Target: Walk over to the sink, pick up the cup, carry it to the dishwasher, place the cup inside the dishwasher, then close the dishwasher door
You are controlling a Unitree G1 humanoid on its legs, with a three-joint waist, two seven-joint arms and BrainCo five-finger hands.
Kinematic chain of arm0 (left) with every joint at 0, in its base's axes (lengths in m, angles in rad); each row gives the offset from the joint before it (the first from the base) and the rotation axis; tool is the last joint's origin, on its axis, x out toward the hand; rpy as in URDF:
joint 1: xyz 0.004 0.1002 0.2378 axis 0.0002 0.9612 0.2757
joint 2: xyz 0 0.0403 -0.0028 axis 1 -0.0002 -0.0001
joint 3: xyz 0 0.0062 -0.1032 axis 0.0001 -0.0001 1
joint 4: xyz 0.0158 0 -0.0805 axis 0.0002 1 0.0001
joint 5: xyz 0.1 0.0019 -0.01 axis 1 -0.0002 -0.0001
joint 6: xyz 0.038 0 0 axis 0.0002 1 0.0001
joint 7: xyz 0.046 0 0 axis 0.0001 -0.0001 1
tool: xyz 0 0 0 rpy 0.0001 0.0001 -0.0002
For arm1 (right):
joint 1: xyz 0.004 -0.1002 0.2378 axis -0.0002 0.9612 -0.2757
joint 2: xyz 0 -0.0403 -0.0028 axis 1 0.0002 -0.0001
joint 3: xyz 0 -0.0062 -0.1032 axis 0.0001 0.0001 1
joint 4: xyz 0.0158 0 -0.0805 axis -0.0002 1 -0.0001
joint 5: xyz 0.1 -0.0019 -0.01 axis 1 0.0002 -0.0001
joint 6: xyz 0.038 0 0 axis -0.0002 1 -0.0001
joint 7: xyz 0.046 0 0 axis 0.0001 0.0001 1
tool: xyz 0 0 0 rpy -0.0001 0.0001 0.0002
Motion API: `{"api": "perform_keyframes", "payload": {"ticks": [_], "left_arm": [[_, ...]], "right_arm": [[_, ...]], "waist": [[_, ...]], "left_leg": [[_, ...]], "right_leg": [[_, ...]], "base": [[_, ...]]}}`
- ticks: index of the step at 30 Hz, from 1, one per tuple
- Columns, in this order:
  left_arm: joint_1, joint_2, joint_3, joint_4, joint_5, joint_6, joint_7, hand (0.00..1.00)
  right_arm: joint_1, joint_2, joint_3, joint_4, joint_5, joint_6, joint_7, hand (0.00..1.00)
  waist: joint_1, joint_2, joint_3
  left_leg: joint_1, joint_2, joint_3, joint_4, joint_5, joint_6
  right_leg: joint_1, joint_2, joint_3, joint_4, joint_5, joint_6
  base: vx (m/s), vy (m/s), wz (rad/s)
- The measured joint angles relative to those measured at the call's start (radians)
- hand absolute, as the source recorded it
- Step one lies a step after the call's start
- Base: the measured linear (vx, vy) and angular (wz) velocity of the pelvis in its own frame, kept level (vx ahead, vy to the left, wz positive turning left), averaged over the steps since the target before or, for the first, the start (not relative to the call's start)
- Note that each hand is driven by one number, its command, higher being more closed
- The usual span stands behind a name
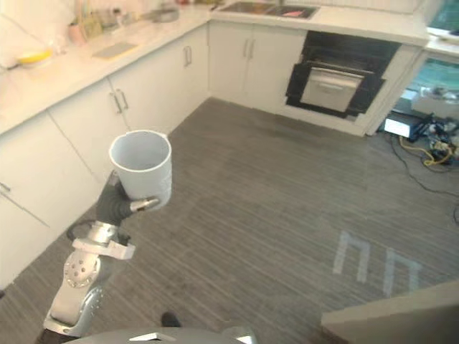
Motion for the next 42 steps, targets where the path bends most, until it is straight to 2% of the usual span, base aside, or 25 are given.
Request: {"api": "perform_keyframes", "payload": {"ticks": [7,8,12,15,17,19,20,22,23,24,25,26,29,30,42], "left_arm": [[-0.036,0.003,-0.002,0.006,0.0,-0.002,-0.008,1.0],[-0.049,0.008,-0.035,0.067,-0.038,-0.004,-0.017,1.0],[-0.049,0.006,-0.035,0.067,-0.038,-0.004,-0.017,1.0],[-0.046,-0.003,-0.024,0.067,-0.04,-0.006,-0.017,1.0],[-0.043,-0.013,0.005,0.067,-0.061,-0.011,-0.011,1.0],[-0.035,-0.033,0.029,0.067,-0.084,-0.011,0.004,1.0],[-0.031,-0.043,0.041,0.07,-0.104,-0.011,0.02,1.0],[-0.024,-0.06,0.047,0.071,-0.122,-0.011,0.036,1.0],[-0.025,-0.074,0.049,0.072,-0.14,-0.011,0.049,1.0],[-0.026,-0.079,0.051,0.071,-0.15,-0.012,0.052,1.0],[-0.027,-0.085,0.046,0.073,-0.173,-0.012,0.06,1.0],[-0.019,-0.078,0.036,0.077,-0.188,-0.012,0.067,1.0],[0.016,-0.048,0.04,0.094,-0.198,-0.012,0.067,1.0],[0.017,-0.04,0.039,0.104,-0.198,-0.012,0.066,1.0],[0.038,-0.019,0.036,0.15,-0.256,-0.007,0.001,1.0]], "right_arm": [[0.012,0.037,-0.051,0.007,0.025,0.0,-0.024,0.0],[0.033,0.077,-0.112,0.013,0.013,-0.009,-0.019,0.0],[0.031,0.071,-0.111,0.012,0.013,-0.009,-0.019,0.0],[0.028,0.056,-0.07,0.01,0.013,-0.013,-0.016,0.0],[0.023,0.041,-0.041,0.009,0.013,-0.028,-0.014,0.0],[0.022,0.034,-0.023,0.009,0.013,-0.036,-0.009,0.0],[0.022,0.035,-0.009,0.011,0.013,-0.055,0.002,0.0],[0.022,0.033,0.004,0.014,0.013,-0.074,0.01,0.0],[0.02,0.025,0.012,0.024,0.013,-0.09,0.016,0.0],[0.017,0.019,0.026,0.03,0.013,-0.095,0.023,0.0],[0.005,0.008,0.045,0.051,0.013,-0.102,0.03,0.0],[0.001,0.004,0.045,0.056,0.008,-0.103,0.034,0.0],[-0.01,-0.011,0.085,0.065,-0.004,-0.101,0.029,0.0],[-0.01,-0.01,0.086,0.069,-0.004,-0.101,0.025,0.0],[-0.037,-0.009,0.124,0.095,-0.036,-0.087,0.012,0.0]], "waist": [[-0.022,-0.007,-0.004],[-0.027,-0.034,-0.028],[-0.032,-0.036,-0.021],[-0.022,-0.029,-0.017],[-0.003,-0.021,-0.007],[0.009,-0.021,0.004],[0.009,-0.017,0.009],[0.014,-0.011,0.014],[0.03,-0.001,0.019],[0.038,0.006,0.023],[0.047,0.012,0.027],[0.048,0.017,0.033],[0.095,0.007,0.038],[0.098,0.005,0.038],[0.101,-0.003,0.027]], "left_leg": [[0.015,-0.005,0.054,0.0,-0.013,0.018],[0.085,-0.017,0.037,0.0,-0.098,-0.024],[0.086,-0.017,0.038,0.0,-0.092,-0.025],[0.065,-0.022,0.015,0.001,-0.092,-0.029],[0.032,-0.043,-0.082,0.001,-0.103,-0.053],[0.003,-0.058,-0.168,0.001,-0.103,-0.053],[-0.014,-0.07,-0.235,0.002,-0.103,-0.053],[-0.017,-0.081,-0.288,0.007,-0.102,-0.053],[-0.017,-0.088,-0.321,0.007,-0.089,-0.059],[-0.018,-0.093,-0.353,0.006,-0.072,-0.055],[-0.014,-0.103,-0.395,0.001,-0.058,-0.023],[-0.004,-0.101,-0.413,0.001,-0.054,-0.016],[0.035,-0.087,-0.41,0.001,-0.061,-0.01],[0.038,-0.085,-0.41,0.001,-0.061,-0.01],[0.058,-0.048,-0.387,0.0,-0.064,-0.027]], "right_leg": [[-0.011,0.007,0.077,-0.006,0.012,-0.006],[-0.003,0.042,0.106,-0.026,0.08,0.013],[-0.005,0.042,0.113,-0.035,0.084,0.012],[-0.021,0.036,0.085,-0.054,0.093,0.008],[-0.048,0.013,0.017,-0.059,0.099,-0.001],[-0.069,-0.001,-0.044,-0.061,0.1,-0.003],[-0.069,-0.014,-0.107,-0.069,0.101,-0.007],[-0.063,-0.028,-0.159,-0.068,0.103,-0.01],[-0.053,-0.035,-0.186,-0.066,0.108,-0.012],[-0.047,-0.038,-0.197,-0.062,0.111,-0.007],[-0.033,-0.045,-0.223,-0.047,0.119,0.024],[-0.009,-0.044,-0.241,-0.045,0.11,0.032],[0.032,-0.025,-0.241,-0.069,0.106,0.027],[0.037,-0.023,-0.242,-0.073,0.106,0.027],[0.069,0.021,-0.222,-0.132,0.12,0.011]], "base": [[-0.04,0.053,-0.23],[-0.04,0.019,-0.09],[-0.05,0.001,-0.03],[-0.04,0.029,-0.13],[-0.03,0.055,-0.22],[0.0,0.038,-0.06],[0.04,0.028,0.23],[0.08,0.005,0.31],[0.09,-0.003,0.23],[0.13,-0.013,0.37],[0.15,-0.03,0.65],[0.15,-0.048,0.62],[0.12,-0.098,0.05],[0.12,-0.125,-0.07],[0.02,-0.056,-0.09]]}}
